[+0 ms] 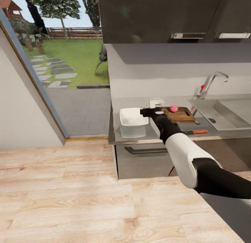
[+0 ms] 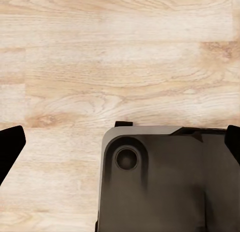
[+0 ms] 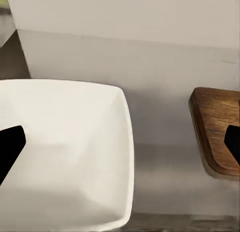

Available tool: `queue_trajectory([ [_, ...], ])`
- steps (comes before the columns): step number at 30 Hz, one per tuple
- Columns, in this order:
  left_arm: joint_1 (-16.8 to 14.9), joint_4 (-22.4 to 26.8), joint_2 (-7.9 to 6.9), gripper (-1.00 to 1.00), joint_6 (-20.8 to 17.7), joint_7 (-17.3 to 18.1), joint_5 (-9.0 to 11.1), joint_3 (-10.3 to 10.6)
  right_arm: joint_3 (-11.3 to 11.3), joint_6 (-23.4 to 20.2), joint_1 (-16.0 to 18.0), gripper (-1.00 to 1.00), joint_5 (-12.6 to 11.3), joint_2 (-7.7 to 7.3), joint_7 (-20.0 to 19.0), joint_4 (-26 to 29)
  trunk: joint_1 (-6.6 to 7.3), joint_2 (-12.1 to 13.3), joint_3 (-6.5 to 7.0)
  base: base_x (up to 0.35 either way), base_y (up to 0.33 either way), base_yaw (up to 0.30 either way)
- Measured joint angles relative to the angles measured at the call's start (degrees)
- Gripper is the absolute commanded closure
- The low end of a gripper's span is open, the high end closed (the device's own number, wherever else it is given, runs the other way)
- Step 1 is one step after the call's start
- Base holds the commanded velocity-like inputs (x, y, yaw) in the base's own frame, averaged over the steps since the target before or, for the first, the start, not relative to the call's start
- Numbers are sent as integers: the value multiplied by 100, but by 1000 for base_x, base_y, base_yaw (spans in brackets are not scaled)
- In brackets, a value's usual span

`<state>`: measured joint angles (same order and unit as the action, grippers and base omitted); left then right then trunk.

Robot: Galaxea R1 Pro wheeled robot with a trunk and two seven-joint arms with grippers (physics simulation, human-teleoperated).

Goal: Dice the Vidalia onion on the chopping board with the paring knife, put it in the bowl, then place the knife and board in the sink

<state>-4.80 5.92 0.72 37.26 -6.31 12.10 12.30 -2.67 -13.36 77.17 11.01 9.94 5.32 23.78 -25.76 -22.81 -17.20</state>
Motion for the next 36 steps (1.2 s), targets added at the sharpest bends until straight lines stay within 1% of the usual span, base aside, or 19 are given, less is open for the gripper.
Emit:
queue_trajectory([
  [1, 0, 0, 0, -100, 0, 0, 0, -1, -1, 90, -71, -100, 2, 0, -15, 1, 0, 0, 0, -4, 0, 0],
  [3, 0, 0, -2, -100, 0, 0, 0, -5, -3, 483, -316, -100, 5, 0, -68, 2, 0, 0, 0, -2, 0, 0],
  [5, 0, 0, -2, -100, 0, 0, 0, -6, -3, 720, -429, -100, 7, 0, -95, 7, 0, 0, 0, -1, 0, 0],
  [8, 0, 0, -1, -100, 0, 0, 0, -6, -6, 885, -499, -100, 8, 0, -168, 30, 0, -1, 1, 0, 0, 0],
  [12, 0, 0, -1, -100, 0, 0, 0, -7, -5, 965, -601, -100, 7, 0, -538, 295, 0, -1, 1, 0, 0, 0],
  [14, 0, 0, -1, -100, 0, 0, 0, -7, -4, 970, -775, -100, 8, 1, -739, 533, 0, -1, 0, 0, 0, 0],
  [16, 0, 0, -1, -100, 0, 0, 0, -7, -1, 961, -1098, -100, 17, 0, -880, 1006, 0, -1, 0, 0, 0, 0],
  [17, 0, 0, -1, -100, 0, 0, 0, -7, 1, 947, -1293, -100, 19, 0, -917, 1339, 0, -1, 0, 0, 0, 0],
  [19, 0, 0, -1, -100, 0, 0, 0, -7, 4, 907, -1524, -100, 24, 0, -937, 1725, 0, -1, 0, 0, 0, 0],
  [21, 0, 0, -1, -100, 0, 0, 0, -7, 8, 615, -2005, -100, 30, -2, -955, 2553, 1, -1, 0, 0, 0, 0],
  [22, 0, 0, -1, -100, 0, 0, 0, -7, 9, 492, -2128, -100, 29, -2, -960, 2778, 0, -1, 1, 0, 0, 0],
  [24, 0, 0, -1, -100, 0, 0, 0, -7, 10, -23, -2564, -100, 26, -2, -970, 3629, 1, -1, 0, 0, 0, 0],
  [26, 0, 0, -1, -100, 0, 0, 0, -7, 13, -427, -2983, -100, 25, -1, -975, 4356, 1, -1, 0, 0, 0, 0],
  [30, 0, 0, 4, -100, -1, 1, 0, -7, 14, -604, -3160, -100, 26, -1, -977, 4642, 0, -1, 1, 0, -67, 0],
  [32, 0, 0, 6, -100, -2, 2, 0, -7, 14, -689, -3190, -100, 28, 0, -977, 4690, 0, -1, 1, 0, -221, 0],
  [34, 0, 0, 7, -100, -2, 2, 0, -7, 14, -926, -3211, -100, 33, 0, -977, 4725, 0, -1, 1, 0, -284, 0],
  [36, 0, 0, 7, -100, -2, 2, 0, -7, 12, -1040, -3217, -100, 34, 1, -978, 4735, 0, -1, 1, 0, -303, 0],
])
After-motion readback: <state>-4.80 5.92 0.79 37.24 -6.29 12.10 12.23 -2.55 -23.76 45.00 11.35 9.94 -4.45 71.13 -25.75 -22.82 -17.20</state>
